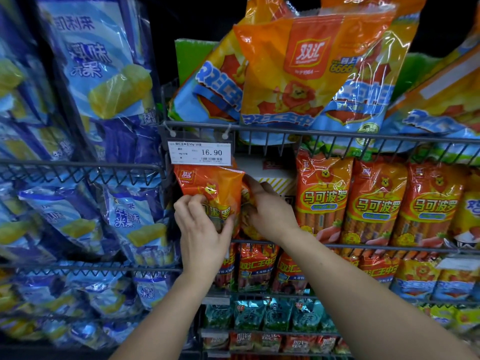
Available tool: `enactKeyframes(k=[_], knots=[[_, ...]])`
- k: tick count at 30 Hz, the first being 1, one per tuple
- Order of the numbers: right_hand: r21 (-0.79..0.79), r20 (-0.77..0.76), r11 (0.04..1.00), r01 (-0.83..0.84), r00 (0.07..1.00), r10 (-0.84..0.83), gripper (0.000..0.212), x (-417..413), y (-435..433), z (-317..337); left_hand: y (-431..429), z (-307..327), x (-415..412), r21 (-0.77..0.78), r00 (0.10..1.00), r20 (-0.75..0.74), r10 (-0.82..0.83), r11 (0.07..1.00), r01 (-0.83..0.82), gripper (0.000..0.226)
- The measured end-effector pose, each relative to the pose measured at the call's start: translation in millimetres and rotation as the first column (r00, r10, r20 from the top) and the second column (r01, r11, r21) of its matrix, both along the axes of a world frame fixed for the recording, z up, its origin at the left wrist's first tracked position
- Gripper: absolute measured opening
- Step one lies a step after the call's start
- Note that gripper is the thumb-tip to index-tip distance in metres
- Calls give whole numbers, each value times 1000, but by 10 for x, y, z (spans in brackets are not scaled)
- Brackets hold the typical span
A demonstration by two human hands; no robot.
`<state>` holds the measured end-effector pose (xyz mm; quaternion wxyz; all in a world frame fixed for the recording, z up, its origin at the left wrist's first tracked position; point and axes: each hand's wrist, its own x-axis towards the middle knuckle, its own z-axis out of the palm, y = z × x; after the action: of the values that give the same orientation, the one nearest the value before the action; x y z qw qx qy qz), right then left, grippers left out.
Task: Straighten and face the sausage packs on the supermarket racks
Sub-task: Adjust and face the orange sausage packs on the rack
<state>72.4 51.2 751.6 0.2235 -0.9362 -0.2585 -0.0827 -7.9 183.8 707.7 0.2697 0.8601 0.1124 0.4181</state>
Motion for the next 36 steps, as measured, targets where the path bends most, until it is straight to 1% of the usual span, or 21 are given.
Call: enactKeyframes(k=[3,6,8,10,16,22,28,32,36], knots=[[177,-32,983,55,998,-50,72,14,-156,-80,-9,19,41,-12,1000,-8,-9,1000,9,68],[328,-35,940,90,996,-84,71,0,-294,-177,-43,52,97,-9,1000,-30,3,1000,-3,65],[408,-28,909,88,996,-84,69,-16,-358,-215,-54,98,144,3,997,-68,22,1000,-22,62],[456,-22,887,73,997,-71,68,-40,-402,-233,-45,152,193,14,993,-111,48,999,-47,62],[566,-30,822,66,998,-59,65,-99,-456,-255,-45,182,271,80,974,-193,115,992,-102,65],[623,-50,775,107,994,-97,63,-122,-447,-262,-43,196,275,99,966,-203,158,985,-141,62],[648,-29,755,99,994,-106,64,-125,-438,-302,-45,196,285,124,967,-191,170,981,-149,60],[700,-94,705,116,993,-69,67,-129,-349,-267,-38,191,298,120,965,-195,174,981,-153,61],[689,-101,718,94,994,-34,61,-99,-354,-278,-13,164,310,123,963,-202,177,980,-154,63]])
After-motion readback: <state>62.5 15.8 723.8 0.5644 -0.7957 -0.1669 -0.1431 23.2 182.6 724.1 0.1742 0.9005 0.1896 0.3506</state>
